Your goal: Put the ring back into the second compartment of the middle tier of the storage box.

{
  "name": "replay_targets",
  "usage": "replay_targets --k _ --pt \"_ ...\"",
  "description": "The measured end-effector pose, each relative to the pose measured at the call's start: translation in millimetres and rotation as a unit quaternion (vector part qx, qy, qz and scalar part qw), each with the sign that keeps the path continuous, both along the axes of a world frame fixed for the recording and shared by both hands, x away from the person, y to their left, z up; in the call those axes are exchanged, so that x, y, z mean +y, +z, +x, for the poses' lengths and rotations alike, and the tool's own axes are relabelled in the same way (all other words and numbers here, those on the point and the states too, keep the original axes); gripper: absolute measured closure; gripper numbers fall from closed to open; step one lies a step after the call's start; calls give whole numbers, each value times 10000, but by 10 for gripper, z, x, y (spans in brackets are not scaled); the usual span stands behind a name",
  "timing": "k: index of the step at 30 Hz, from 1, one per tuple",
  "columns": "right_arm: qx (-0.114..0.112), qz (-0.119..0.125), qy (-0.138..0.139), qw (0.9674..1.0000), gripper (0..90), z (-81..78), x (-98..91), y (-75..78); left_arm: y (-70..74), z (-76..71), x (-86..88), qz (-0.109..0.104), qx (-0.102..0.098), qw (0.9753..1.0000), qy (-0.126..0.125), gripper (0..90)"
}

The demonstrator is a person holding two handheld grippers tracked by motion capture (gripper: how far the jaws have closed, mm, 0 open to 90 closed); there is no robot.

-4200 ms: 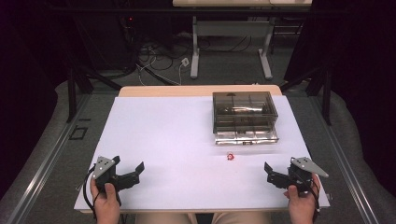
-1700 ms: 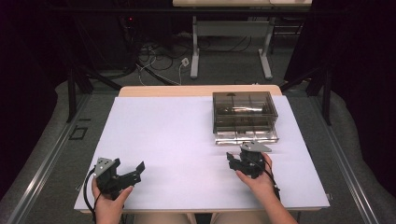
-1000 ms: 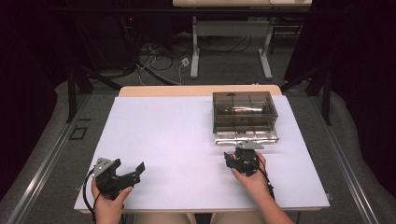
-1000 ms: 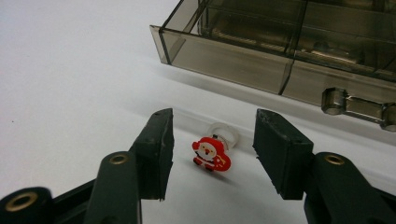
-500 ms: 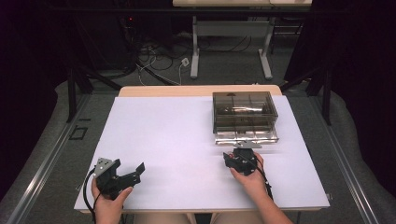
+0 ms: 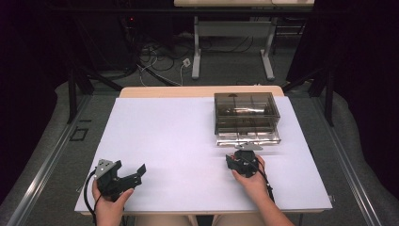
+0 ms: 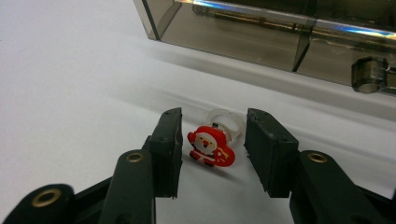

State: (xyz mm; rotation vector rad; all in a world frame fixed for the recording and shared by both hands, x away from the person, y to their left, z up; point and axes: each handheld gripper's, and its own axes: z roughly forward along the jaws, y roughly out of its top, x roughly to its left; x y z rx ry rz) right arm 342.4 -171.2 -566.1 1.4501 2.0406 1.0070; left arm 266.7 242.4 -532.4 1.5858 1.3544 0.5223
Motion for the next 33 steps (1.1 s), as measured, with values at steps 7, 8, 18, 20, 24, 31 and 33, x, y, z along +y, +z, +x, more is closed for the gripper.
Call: replay_targets --k 7,8,18,20,24,31,33 --pt "-62 -84 -50 9999 607 -6 3 -10 -1 0 1 -8 -1 10000 -3 5" --pt "-62 -84 -50 9999 607 -6 3 -10 -1 0 1 -8 -1 10000 -3 6" --pt "-120 -100 -26 9999 667 -15 12 -18 -5 3 -3 -36 11 10000 -4 7" --pt "-126 -99 -29 9999 669 -15 15 -20 -6 4 -1 -36 19 10000 -7 7" --pt "-148 -109 -14 9998 673 -17 11 -23 -7 5 0 -37 23 10000 -9 7" --pt "-163 -90 -8 9998 679 -18 8 -24 -9 7 1 -35 29 10000 -14 7" --pt "-159 -97 -19 9998 680 -18 4 -24 -11 8 2 -42 21 10000 -9 7"
